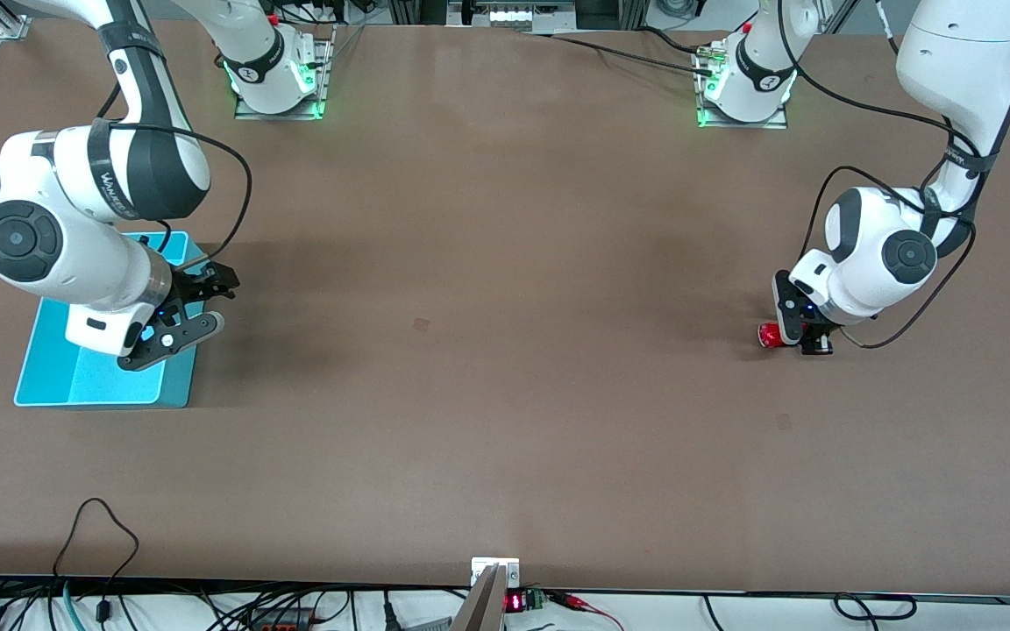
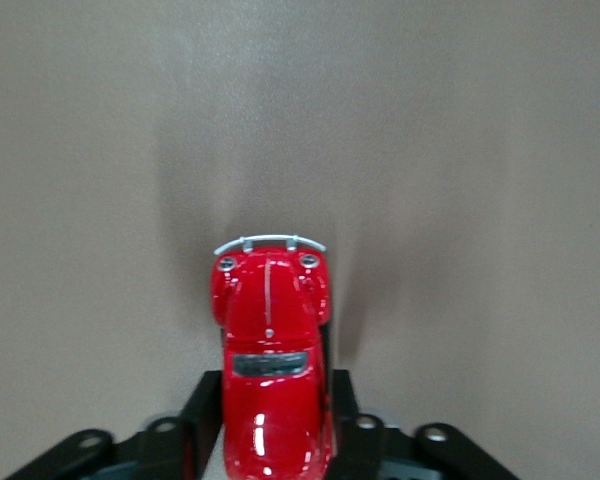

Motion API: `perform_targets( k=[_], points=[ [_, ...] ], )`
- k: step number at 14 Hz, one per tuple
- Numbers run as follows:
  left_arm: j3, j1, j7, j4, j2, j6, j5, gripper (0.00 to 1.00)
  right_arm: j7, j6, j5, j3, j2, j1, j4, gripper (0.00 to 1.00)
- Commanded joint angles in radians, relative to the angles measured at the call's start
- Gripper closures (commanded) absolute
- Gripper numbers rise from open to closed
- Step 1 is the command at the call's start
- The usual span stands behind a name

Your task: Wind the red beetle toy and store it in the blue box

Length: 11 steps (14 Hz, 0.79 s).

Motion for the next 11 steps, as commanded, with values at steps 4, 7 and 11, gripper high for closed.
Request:
perform_targets(
  k=[4,7,11],
  points=[
    [-0.011,0.016,0.023,-0.008,-0.003,0.000,0.006,0.67,-0.198,0.000,-0.012,-0.001,-0.013,-0.052,-0.013,0.00],
    [-0.013,0.014,0.023,-0.008,0.001,-0.026,0.009,0.69,-0.307,-0.002,-0.015,-0.001,-0.033,-0.055,-0.052,0.00],
    [-0.014,0.014,0.062,-0.002,0.001,-0.037,0.017,0.69,-0.404,0.056,-0.016,0.068,-0.123,-0.196,-0.205,0.00]
  ],
)
